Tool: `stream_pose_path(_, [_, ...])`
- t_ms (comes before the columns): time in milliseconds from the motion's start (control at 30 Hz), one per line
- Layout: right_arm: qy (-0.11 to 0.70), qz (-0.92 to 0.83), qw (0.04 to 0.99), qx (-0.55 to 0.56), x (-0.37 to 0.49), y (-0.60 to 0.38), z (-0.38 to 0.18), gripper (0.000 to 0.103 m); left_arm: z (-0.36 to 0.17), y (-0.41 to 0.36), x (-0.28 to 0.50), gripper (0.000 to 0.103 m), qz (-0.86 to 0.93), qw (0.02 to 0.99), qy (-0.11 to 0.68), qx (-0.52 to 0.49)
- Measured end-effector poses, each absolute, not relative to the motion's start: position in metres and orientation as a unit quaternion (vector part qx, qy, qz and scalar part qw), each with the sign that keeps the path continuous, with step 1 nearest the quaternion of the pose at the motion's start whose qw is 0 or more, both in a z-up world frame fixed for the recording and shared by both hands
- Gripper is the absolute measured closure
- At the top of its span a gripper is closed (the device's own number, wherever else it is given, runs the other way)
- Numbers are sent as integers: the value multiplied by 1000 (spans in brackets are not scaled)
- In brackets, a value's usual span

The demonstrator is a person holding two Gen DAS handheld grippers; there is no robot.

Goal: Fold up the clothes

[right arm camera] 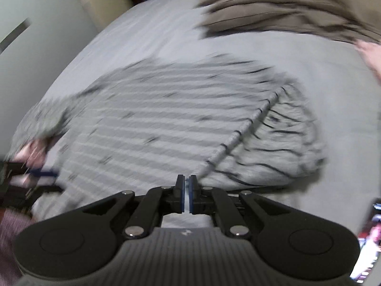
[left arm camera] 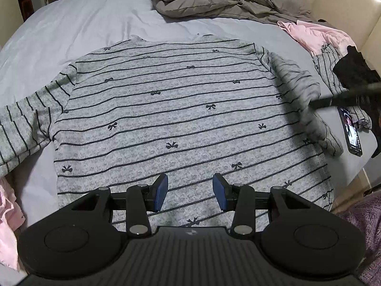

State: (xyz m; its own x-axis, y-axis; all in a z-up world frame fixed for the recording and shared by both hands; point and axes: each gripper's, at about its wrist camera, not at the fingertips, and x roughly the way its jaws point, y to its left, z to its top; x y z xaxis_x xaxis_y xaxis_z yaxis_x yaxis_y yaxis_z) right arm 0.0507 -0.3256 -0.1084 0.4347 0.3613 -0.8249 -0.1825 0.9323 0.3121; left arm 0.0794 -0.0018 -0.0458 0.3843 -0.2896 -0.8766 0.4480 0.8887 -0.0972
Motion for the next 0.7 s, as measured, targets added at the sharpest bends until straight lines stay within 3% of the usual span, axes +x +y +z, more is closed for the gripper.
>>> stream_pose_path(300, [539,228,809,60,14,-269,-136,92,-52,-6,75,64,-230,820,516,88])
stream_pose_path(367, [538,208,814,60,11,-279,-140,80,-54,-9,72,64,-236,818,516,98])
stream_pose_path(400, [536,196,819,62,10,-286,-141,60,-54,-11,71,64,-238,817,515,103])
stream_pose_path(433, [532,183,825,63,9,-293,-142,57,-55,-13,70,64,-239,816,516,106])
stream_pose_path(700, [506,81,857,63,17,-366,-142,57,-59,-17,67,63,-240,814,517,113])
